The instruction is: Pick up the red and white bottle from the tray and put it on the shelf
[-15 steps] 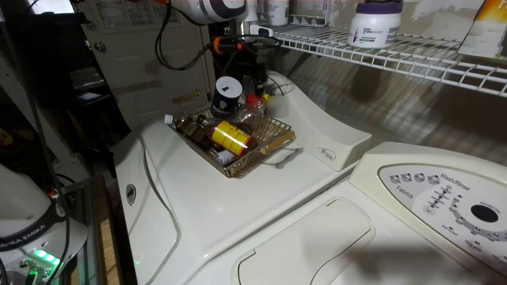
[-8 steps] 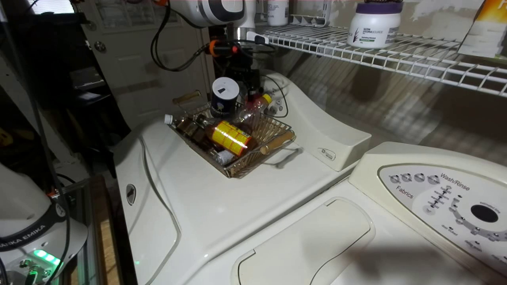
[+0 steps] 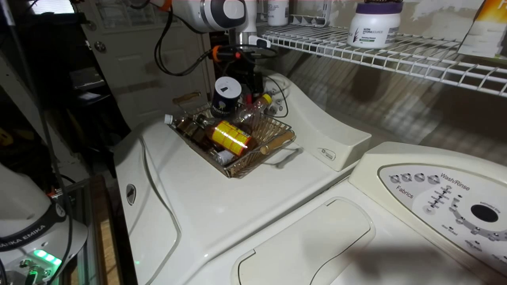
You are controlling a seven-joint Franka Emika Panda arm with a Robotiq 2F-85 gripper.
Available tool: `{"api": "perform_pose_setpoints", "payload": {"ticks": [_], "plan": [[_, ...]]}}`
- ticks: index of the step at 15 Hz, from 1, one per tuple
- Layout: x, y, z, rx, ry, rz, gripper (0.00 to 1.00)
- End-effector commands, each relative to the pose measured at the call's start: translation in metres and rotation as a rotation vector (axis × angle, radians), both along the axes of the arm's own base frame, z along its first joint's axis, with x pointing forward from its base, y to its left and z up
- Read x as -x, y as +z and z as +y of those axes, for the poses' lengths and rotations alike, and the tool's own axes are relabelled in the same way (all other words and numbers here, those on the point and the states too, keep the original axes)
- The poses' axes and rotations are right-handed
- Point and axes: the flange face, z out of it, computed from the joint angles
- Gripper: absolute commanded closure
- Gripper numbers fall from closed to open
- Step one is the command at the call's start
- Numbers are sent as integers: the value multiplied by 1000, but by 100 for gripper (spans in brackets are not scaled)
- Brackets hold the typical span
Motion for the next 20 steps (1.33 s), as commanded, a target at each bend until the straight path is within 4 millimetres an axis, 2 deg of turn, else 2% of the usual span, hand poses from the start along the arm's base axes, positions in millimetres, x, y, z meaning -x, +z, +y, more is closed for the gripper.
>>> {"api": "perform_pose_setpoints", "payload": {"ticks": [1,11,12,13,16,20], "plan": [[-3,-3,-3,-15,8,-37,0],[-5,-8,-5,-34,-12,-136,2],[-5,-9,-4,-37,-12,-144,6],[-5,-10,-4,-39,-15,-153,22],[-5,-10,-4,-37,-16,-165,46],[-1,-4,-5,-31,-14,-163,48]]}}
